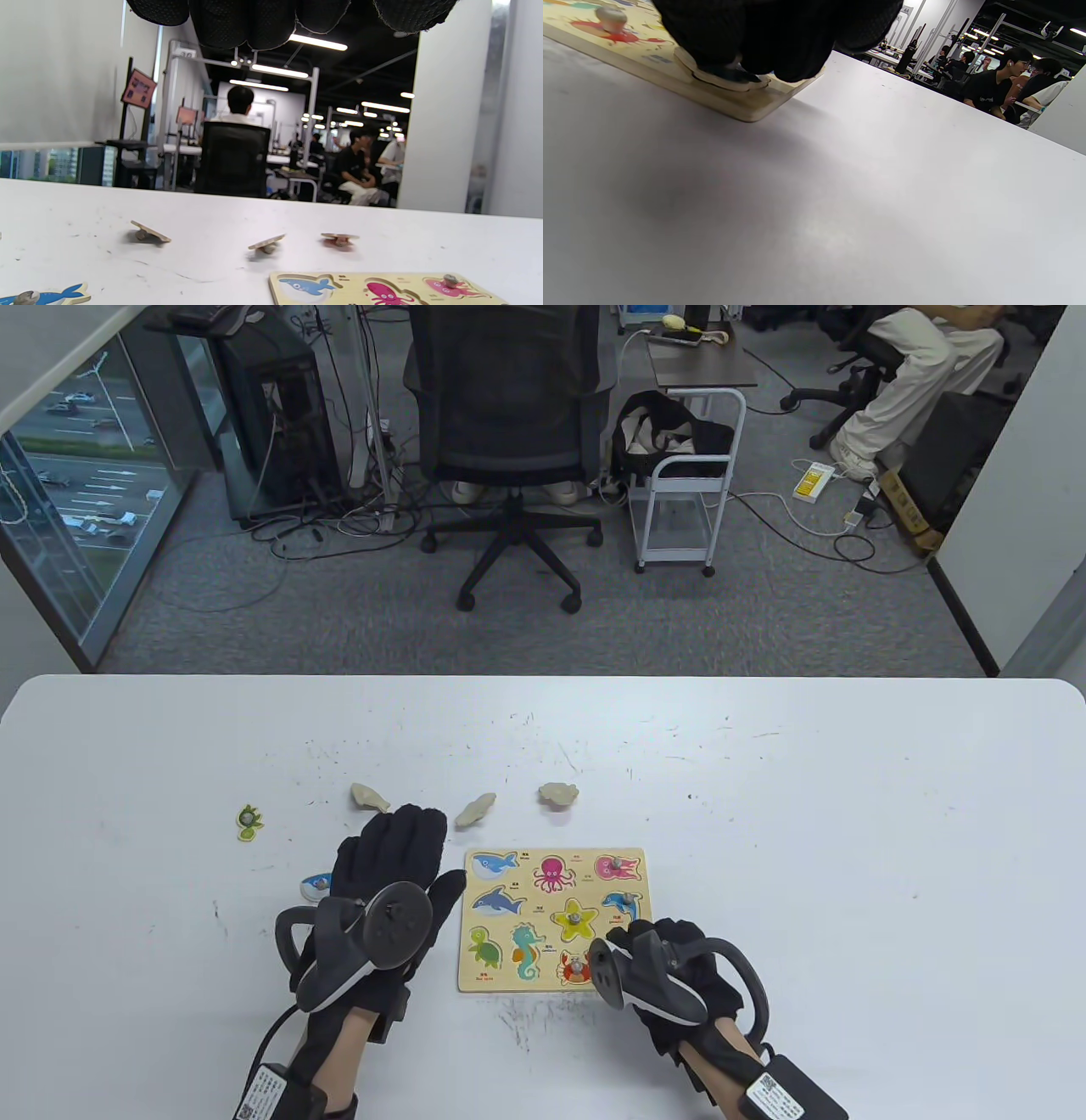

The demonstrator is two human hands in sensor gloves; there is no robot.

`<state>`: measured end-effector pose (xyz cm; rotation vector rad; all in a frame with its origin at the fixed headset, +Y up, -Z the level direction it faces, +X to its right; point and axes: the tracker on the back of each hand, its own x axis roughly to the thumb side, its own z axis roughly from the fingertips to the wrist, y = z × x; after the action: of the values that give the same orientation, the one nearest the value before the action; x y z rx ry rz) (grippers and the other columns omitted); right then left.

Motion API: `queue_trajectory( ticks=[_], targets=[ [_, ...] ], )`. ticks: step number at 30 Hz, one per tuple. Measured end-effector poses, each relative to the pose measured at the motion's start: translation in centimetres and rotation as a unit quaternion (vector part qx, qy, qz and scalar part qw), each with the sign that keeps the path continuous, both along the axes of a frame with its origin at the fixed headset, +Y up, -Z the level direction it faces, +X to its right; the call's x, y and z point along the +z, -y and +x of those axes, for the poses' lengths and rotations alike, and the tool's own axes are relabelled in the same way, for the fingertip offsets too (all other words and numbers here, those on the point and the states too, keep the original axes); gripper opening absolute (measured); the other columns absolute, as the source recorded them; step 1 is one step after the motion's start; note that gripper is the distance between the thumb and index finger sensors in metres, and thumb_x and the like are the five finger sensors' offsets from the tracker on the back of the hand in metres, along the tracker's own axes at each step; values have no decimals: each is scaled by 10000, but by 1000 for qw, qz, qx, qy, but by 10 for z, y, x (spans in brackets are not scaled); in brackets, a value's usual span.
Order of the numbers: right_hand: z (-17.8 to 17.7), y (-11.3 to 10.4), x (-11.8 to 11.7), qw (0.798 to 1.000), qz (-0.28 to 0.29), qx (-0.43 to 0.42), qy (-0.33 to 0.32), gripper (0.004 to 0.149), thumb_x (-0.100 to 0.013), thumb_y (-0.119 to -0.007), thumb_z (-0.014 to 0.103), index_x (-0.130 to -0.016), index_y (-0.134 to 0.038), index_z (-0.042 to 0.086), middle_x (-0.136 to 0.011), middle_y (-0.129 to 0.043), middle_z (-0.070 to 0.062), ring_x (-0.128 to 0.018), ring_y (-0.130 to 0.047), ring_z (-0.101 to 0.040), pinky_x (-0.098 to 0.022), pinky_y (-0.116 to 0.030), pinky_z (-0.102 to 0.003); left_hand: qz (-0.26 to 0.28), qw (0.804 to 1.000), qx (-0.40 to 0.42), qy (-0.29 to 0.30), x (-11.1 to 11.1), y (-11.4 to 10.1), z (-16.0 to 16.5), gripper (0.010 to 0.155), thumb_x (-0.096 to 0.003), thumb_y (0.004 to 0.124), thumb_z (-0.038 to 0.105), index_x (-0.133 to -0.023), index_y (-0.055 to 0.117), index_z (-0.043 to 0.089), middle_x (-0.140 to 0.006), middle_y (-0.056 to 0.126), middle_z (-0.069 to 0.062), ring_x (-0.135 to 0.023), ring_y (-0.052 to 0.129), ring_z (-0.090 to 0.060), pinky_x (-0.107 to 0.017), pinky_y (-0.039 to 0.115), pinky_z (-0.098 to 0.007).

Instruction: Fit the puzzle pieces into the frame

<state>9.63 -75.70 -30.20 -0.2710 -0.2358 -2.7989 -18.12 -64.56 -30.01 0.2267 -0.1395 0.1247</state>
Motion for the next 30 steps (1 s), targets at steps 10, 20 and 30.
queue_trajectory(
  ticks=[10, 20, 30],
  targets=[
    [-1, -2, 1, 1000, 3, 4, 5, 438, -466, -866, 447, -890, -770, 390, -875, -891, 114, -753, -935, -135, -679, -734, -428, -6, 1000, -7, 1, 0, 1, 3, 720, -538, 648, 640, -1174, 509, 333, -1253, 622, -40, -1134, 633, -353, -817, 571, -583],
    [0, -10, 0, 1000, -19, -11, 5, 466, -473, -818, 486, -924, -747, 387, -923, -868, 105, -799, -919, -159, -694, -717, -441, -13, 1000, -11, 2, -1, 1, 4, 719, -538, 647, 641, -1174, 510, 334, -1252, 625, -40, -1134, 635, -351, -818, 572, -583],
    [31, -89, -13, 964, 23, -264, 27, 572, -493, -768, 504, -1030, -625, 368, -1098, -705, 35, -1012, -736, -284, -786, -563, -530, -25, 1000, -11, 6, -2, 4, 8, 716, -539, 646, 639, -1173, 512, 335, -1247, 635, -38, -1130, 643, -351, -817, 576, -578]
  ],
)
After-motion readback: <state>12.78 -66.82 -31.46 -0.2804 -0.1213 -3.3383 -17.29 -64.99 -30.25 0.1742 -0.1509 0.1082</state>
